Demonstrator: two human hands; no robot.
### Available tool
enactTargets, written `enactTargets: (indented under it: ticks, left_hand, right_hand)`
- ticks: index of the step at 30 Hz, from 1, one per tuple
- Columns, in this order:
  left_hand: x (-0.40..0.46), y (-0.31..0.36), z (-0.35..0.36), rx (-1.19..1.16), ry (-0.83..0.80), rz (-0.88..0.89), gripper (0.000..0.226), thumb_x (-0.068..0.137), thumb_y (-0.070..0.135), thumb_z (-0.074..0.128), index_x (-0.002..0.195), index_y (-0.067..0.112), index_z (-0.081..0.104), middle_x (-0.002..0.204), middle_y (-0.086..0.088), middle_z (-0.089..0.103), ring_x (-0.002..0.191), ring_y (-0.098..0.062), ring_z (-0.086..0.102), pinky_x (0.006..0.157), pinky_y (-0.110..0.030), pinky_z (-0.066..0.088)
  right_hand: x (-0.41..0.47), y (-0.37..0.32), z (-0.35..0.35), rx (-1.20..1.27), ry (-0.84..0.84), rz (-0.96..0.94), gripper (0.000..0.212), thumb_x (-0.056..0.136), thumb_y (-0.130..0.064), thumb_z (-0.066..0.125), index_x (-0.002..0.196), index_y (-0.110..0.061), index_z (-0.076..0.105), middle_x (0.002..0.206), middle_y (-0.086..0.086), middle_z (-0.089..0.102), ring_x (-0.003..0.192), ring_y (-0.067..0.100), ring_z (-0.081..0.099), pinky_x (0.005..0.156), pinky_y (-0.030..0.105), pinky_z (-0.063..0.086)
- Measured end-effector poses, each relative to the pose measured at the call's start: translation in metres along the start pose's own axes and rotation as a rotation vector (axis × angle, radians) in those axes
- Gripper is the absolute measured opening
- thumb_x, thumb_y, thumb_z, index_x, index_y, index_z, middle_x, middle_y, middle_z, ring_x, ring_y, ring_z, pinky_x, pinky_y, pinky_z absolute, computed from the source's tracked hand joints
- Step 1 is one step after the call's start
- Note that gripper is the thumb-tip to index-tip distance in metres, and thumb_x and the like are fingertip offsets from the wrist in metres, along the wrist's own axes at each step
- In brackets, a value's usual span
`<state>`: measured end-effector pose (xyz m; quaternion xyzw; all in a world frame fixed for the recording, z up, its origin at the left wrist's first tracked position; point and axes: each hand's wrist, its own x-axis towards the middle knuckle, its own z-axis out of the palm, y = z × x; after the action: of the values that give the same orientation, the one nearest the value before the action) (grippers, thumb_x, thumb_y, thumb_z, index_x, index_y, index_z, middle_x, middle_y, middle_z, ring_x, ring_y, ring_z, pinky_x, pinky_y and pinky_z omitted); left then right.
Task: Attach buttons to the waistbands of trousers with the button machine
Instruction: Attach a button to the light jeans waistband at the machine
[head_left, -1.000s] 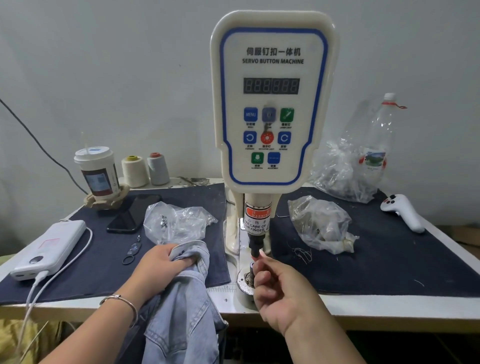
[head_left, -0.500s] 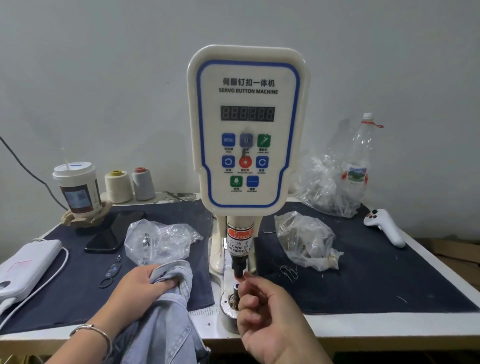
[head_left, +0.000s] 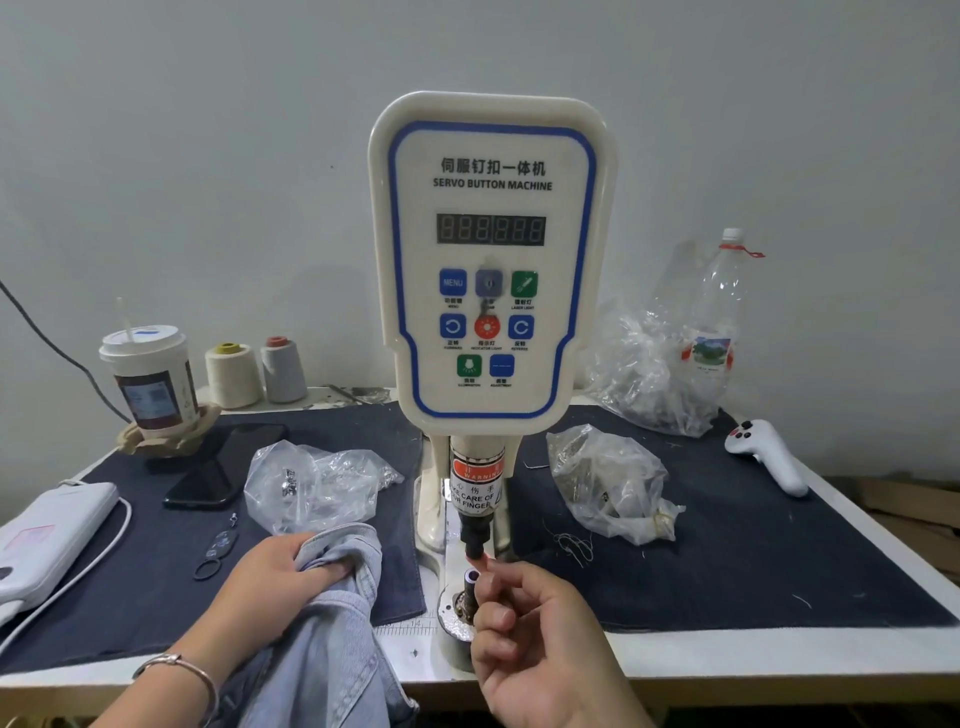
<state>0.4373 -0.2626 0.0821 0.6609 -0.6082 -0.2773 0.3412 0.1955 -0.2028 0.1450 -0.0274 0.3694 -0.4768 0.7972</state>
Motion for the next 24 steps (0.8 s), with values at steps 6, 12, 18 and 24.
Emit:
enactTargets:
  ticks: [6,12,18,24]
  left_hand:
    - [0.002,-0.002,0.001,-0.024,0.004,-0.015,0.017,0.084,0.025,0.074,0.069,0.018,0.07,0.064,0.001,0.069,0.054,0.001,0.054,0.061,-0.025,0.044]
    - [0.004,-0.006,0.001,-0.057,-0.008,0.005,0.022,0.084,0.029,0.074,0.072,0.011,0.068,0.061,0.003,0.064,0.056,0.0,0.05,0.062,-0.025,0.043]
    - [0.001,-0.002,-0.001,-0.073,-0.028,0.027,0.017,0.071,0.037,0.069,0.067,0.02,0.067,0.058,0.004,0.062,0.056,-0.003,0.049,0.061,-0.029,0.044]
    - [-0.001,0.0,-0.002,-0.05,-0.018,0.056,0.015,0.066,0.038,0.058,0.064,0.023,0.062,0.056,0.006,0.058,0.056,-0.002,0.046,0.059,-0.026,0.04]
  right_hand:
    - [-0.002,0.011,-0.007,-0.056,0.026,-0.116,0.015,0.078,0.002,0.059,0.086,0.006,0.071,0.05,0.008,0.055,0.027,0.011,0.038,0.029,0.012,0.023]
    - [-0.004,0.045,0.0,-0.299,-0.053,-0.21,0.008,0.078,0.004,0.065,0.073,0.005,0.071,0.05,0.011,0.048,0.03,0.015,0.035,0.033,0.013,0.023]
    - [0.011,0.063,0.03,-0.712,-0.172,-0.482,0.025,0.076,-0.007,0.078,0.056,-0.012,0.065,0.043,0.005,0.049,0.029,0.012,0.038,0.034,0.015,0.026]
    - [0.058,0.049,0.061,-1.278,0.025,-0.983,0.016,0.087,-0.018,0.067,0.071,-0.015,0.064,0.067,-0.003,0.065,0.063,0.015,0.058,0.063,0.034,0.05]
